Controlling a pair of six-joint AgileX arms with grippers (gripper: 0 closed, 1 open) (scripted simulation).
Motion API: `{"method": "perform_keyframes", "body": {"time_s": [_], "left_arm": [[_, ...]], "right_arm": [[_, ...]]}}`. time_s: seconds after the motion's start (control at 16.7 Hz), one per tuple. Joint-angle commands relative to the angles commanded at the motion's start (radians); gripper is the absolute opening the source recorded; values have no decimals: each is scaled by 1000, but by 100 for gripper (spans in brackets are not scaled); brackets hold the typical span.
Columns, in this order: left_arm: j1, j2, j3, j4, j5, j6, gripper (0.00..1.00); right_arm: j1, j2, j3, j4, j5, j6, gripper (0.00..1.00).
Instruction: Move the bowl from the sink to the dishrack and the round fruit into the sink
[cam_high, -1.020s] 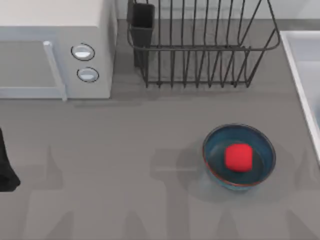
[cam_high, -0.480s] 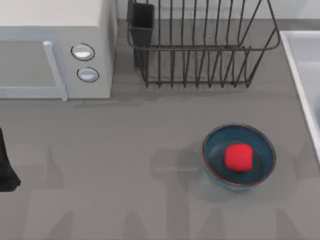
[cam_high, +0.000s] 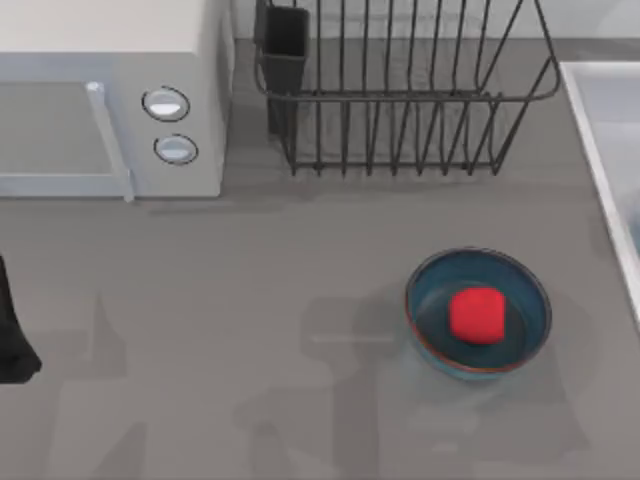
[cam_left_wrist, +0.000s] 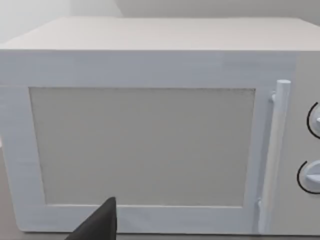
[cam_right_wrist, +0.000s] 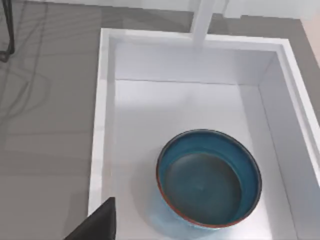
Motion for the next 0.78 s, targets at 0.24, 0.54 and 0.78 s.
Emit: {"method": "perform_keyframes", "body": {"time_s": [0.24, 0.54, 0.78], "left_arm": [[0, 0, 0, 0, 0, 0, 100], [0, 0, 0, 0, 0, 0, 100], [0, 0, 0, 0, 0, 0, 100]], "right_arm": [[-65, 433, 389, -208, -5, -59, 100], [-143, 951, 855, -456, -10, -130, 100], [-194, 1291, 1163, -621, -13, -176, 100]]}}
